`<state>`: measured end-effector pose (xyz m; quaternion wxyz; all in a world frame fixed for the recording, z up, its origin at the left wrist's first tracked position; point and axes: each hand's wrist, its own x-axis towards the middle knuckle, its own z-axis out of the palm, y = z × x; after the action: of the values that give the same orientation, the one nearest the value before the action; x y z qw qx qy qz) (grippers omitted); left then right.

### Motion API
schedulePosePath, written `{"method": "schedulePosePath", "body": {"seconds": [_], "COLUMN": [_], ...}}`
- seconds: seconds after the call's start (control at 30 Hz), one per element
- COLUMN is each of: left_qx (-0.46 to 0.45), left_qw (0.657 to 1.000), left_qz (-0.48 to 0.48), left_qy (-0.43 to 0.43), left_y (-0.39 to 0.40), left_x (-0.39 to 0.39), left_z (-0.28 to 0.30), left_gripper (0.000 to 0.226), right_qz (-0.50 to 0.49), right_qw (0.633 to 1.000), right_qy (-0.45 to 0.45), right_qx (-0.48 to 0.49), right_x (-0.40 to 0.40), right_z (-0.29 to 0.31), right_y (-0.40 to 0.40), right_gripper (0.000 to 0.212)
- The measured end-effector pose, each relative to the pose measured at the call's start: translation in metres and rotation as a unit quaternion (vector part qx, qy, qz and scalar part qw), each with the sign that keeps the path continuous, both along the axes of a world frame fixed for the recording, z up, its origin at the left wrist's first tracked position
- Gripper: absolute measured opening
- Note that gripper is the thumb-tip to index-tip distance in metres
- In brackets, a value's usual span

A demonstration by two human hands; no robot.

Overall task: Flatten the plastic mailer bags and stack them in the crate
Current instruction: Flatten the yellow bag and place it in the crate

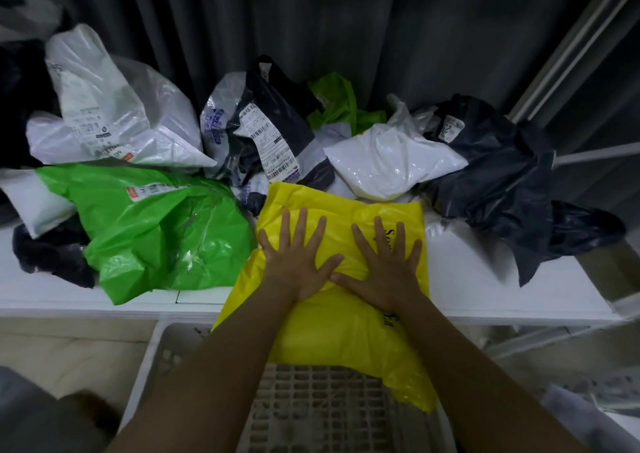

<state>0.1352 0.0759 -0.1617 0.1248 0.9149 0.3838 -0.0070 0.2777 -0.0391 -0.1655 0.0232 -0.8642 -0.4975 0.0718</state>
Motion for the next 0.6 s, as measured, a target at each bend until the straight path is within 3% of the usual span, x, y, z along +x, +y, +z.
{"method": "schedulePosePath", "body": {"seconds": [0.6], "left_qx": [-0.031], "left_qw": [0.997], "left_qz": [0.010], "left_qy": [0.070], "left_y": [0.0019], "left_x": [0.0053], "left_z": [0.0009], "left_gripper": [0.081], "right_qz": [0.006], "right_qw": [0.996], "right_qy": [0.048], "right_qx": [-0.071], "right_x": [0.0038], "right_z": [0.0052], "right_y": [0.0050], "right_gripper": [0.105]}}
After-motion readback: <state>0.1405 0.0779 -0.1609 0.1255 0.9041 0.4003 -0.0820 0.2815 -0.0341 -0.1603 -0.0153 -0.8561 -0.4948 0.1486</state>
